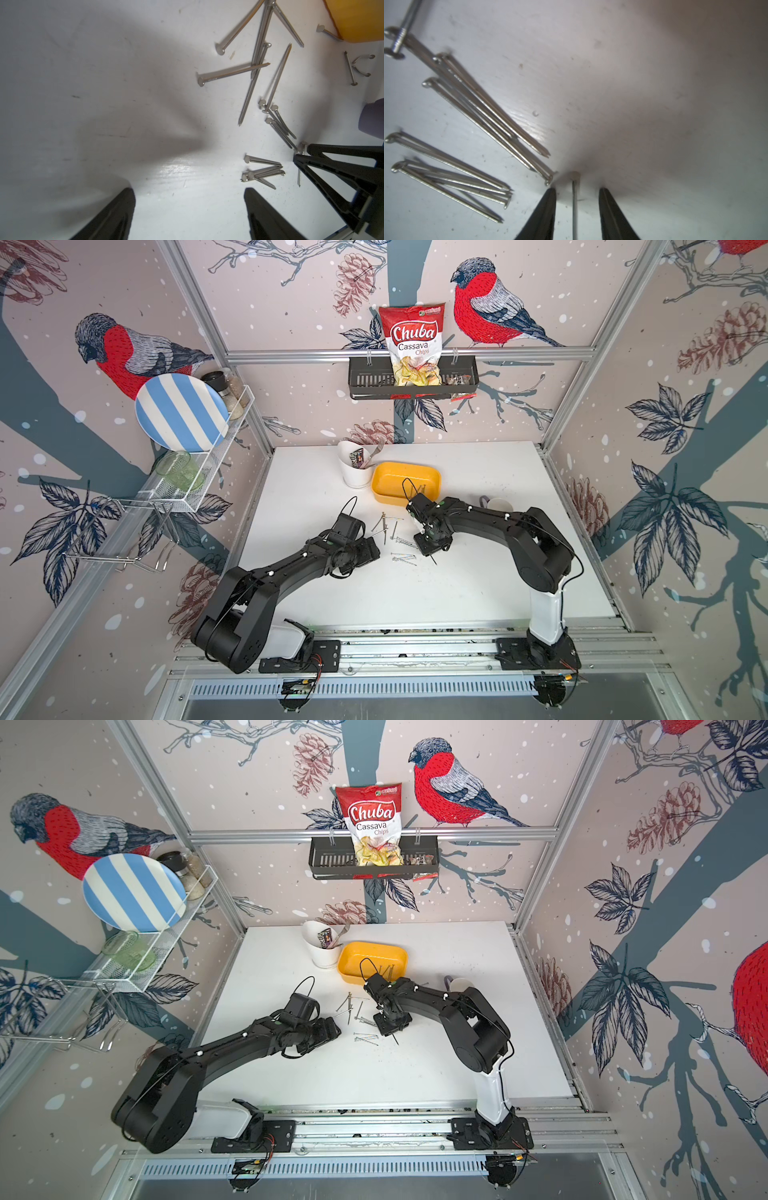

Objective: Put the nails on the desktop into the storage box
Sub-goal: Pick up the nail from the center of the board.

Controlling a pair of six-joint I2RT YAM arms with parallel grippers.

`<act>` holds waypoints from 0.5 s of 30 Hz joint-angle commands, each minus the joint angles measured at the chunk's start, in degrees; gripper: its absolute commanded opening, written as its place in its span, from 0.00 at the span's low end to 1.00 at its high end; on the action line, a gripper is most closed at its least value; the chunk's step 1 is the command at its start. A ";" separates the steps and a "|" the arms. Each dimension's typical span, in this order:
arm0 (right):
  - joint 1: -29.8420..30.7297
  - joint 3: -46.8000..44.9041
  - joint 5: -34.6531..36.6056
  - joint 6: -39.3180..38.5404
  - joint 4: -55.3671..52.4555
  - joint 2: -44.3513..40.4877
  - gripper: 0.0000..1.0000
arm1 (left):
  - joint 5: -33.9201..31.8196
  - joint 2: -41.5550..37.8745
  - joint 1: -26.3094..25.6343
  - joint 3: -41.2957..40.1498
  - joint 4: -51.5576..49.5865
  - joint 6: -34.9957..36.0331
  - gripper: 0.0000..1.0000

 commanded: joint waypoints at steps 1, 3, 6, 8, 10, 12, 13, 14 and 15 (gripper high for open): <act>0.03 0.57 0.56 -0.84 -1.57 1.68 0.35 | -0.69 0.19 -0.11 0.14 -1.20 -0.02 0.86; 0.01 0.81 0.58 -1.04 -1.90 2.42 0.32 | -0.81 0.23 -0.03 0.50 -1.54 0.41 0.86; 0.01 1.03 0.15 -1.30 -2.14 3.33 0.25 | -1.16 0.19 -0.03 1.00 -2.26 1.07 0.86; -0.02 1.23 -0.09 -1.47 -2.59 3.97 0.19 | -1.40 0.16 -0.04 1.12 -2.52 1.32 0.86; 0.04 1.88 0.05 -1.66 -3.12 4.34 0.13 | -1.43 0.10 0.02 1.23 -2.66 1.51 0.86; 0.03 2.66 0.27 -1.78 -3.69 4.35 0.09 | -1.51 0.10 0.03 1.18 -2.65 1.63 0.86; 0.03 3.09 0.43 -1.87 -4.08 4.34 0.07 | -1.51 0.18 0.05 1.29 -2.61 1.73 0.86; -0.05 3.56 0.70 -1.88 -4.41 4.28 0.03 | -1.56 0.27 0.05 1.30 -2.55 1.84 0.86; -0.05 4.07 1.03 -1.87 -4.85 4.35 0.02 | -1.51 0.43 0.20 1.36 -2.37 1.84 0.86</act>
